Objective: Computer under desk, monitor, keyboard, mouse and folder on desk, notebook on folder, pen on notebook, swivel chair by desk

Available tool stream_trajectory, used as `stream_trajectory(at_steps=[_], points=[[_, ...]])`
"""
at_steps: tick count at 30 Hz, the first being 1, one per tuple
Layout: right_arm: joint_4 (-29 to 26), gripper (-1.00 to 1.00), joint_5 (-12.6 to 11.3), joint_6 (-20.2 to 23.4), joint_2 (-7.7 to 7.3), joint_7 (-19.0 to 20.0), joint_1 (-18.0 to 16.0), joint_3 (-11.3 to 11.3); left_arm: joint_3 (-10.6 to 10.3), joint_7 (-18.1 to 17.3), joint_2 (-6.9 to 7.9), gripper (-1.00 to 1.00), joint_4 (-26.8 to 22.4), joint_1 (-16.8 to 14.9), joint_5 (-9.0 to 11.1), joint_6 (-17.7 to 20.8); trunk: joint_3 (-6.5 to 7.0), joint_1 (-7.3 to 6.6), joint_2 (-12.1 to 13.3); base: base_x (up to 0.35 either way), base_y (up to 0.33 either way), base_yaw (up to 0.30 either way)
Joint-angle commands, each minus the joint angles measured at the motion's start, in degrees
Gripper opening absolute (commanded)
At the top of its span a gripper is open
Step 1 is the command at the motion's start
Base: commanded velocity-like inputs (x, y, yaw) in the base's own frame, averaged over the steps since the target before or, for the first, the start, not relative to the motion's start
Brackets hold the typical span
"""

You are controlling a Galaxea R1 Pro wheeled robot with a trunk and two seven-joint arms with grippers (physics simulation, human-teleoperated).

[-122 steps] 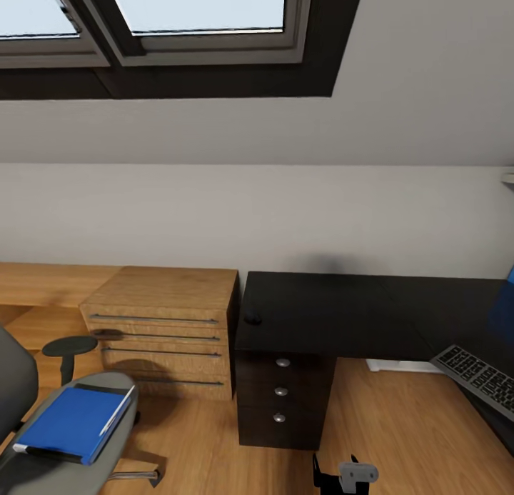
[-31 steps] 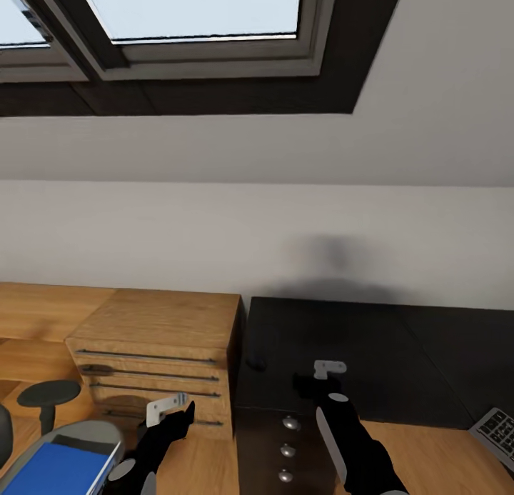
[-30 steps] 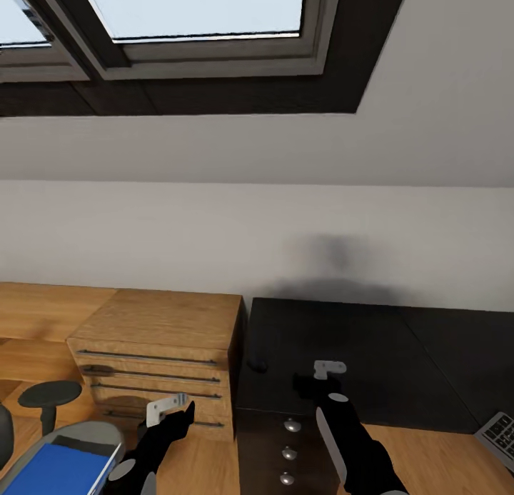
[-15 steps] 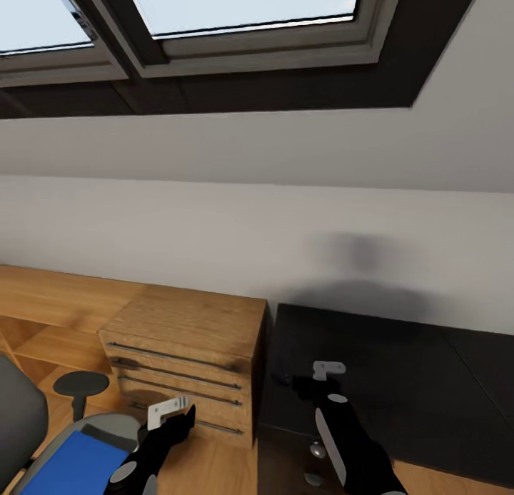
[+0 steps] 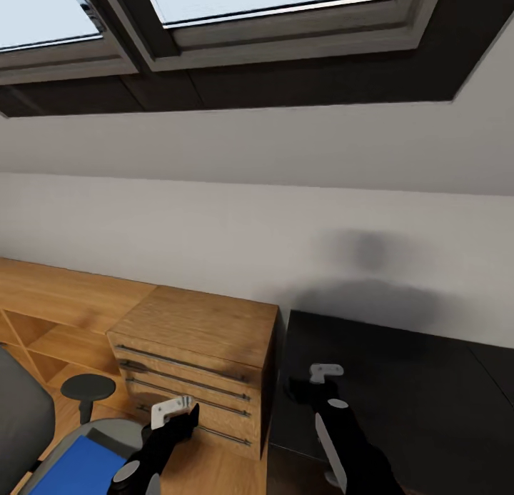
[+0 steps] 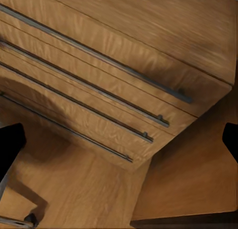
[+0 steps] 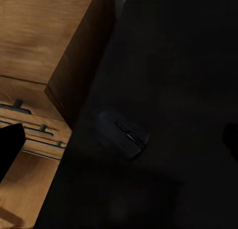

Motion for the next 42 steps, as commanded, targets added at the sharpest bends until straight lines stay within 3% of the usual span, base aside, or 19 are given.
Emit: stream_trajectory(at_steps=[1, 8, 16, 42], points=[[-0.10, 1.00, 0.02, 0.36, -0.02, -0.32, 0.29, 0.14, 0.03, 0.24, -0.03, 1.00, -0.42, -0.04, 0.61, 0.31, -0.11, 0.02, -0.10, 0.000, 0.000, 0.000], [2.16, 1.00, 0.77, 0.64, -0.72, -1.34, -1.98, 1.35, 0.66, 0.24, -0.65, 1.00, -1.60, -0.04, -0.18, 0.40, -0.11, 0.02, -0.10, 0.000, 0.000, 0.000], [4.73, 1.00, 0.82, 0.50, -1.15, -1.53, -2.33, 1.54, 0.74, 0.24, -0.75, 1.00, -1.78, -0.04, -0.34, 0.42, -0.11, 0.02, -0.10, 0.024, 0.000, 0.000], [7.18, 1.00, 0.83, -1.24, -1.33, -1.43, -2.38, 1.56, 0.66, 0.24, -0.82, 1.00, -1.64, -0.04, -0.41, 0.51, -0.11, 0.02, -0.10, 0.223, 0.000, 0.000]])
